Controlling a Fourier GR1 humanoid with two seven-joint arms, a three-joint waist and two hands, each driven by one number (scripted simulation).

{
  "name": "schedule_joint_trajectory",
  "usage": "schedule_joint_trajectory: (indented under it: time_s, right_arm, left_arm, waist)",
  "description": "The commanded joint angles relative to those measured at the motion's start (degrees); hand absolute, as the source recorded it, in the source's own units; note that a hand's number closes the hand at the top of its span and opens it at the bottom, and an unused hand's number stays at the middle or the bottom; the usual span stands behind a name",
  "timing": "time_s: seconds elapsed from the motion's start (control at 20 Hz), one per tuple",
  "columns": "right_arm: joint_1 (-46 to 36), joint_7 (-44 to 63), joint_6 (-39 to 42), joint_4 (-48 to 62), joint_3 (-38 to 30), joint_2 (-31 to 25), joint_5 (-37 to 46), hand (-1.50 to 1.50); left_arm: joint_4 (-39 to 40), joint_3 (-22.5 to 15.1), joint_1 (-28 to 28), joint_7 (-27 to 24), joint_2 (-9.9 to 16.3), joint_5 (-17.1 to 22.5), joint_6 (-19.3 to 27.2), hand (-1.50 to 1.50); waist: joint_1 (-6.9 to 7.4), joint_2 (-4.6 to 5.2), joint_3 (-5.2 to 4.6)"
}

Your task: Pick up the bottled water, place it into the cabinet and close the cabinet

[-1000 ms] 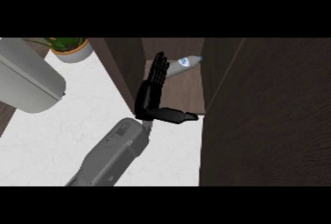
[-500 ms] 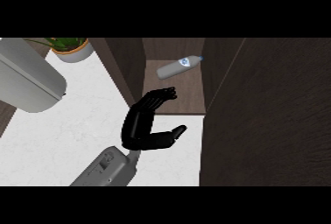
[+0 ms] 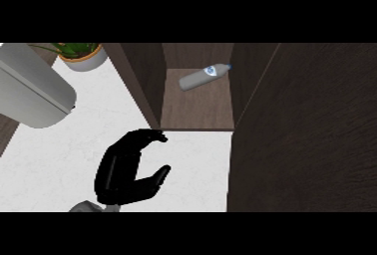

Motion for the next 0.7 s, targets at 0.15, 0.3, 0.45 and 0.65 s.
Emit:
schedule_joint_trajectory:
  time_s: [0.15,0.3,0.45,0.65]
  right_arm:
    - [3.93,0.15,3.48,-13.37,3.41,-3.76,7.64,1.50]
    - [3.61,2.77,4.49,-14.10,9.72,-4.95,9.97,1.50]
    - [0.83,5.37,6.09,-13.62,15.75,-6.54,12.55,1.50]
    - [-2.53,8.08,5.64,-13.80,20.71,-6.60,14.74,1.50]
  left_arm:
    - [-10.13,5.81,11.20,-1.97,8.41,3.54,-3.10,-1.50]
    - [-12.15,6.38,13.62,-1.05,8.14,5.06,-2.57,-1.50]
    - [-13.30,10.52,14.98,-0.29,10.92,9.38,-5.97,-1.50]
    - [-16.60,13.57,18.76,0.14,14.63,11.72,-7.91,-1.50]
  waist:
    - [-0.73,-0.24,-0.07]
    - [-0.62,0.04,-0.11]
    - [-0.10,0.01,-0.28]
    - [0.75,-0.50,-0.44]
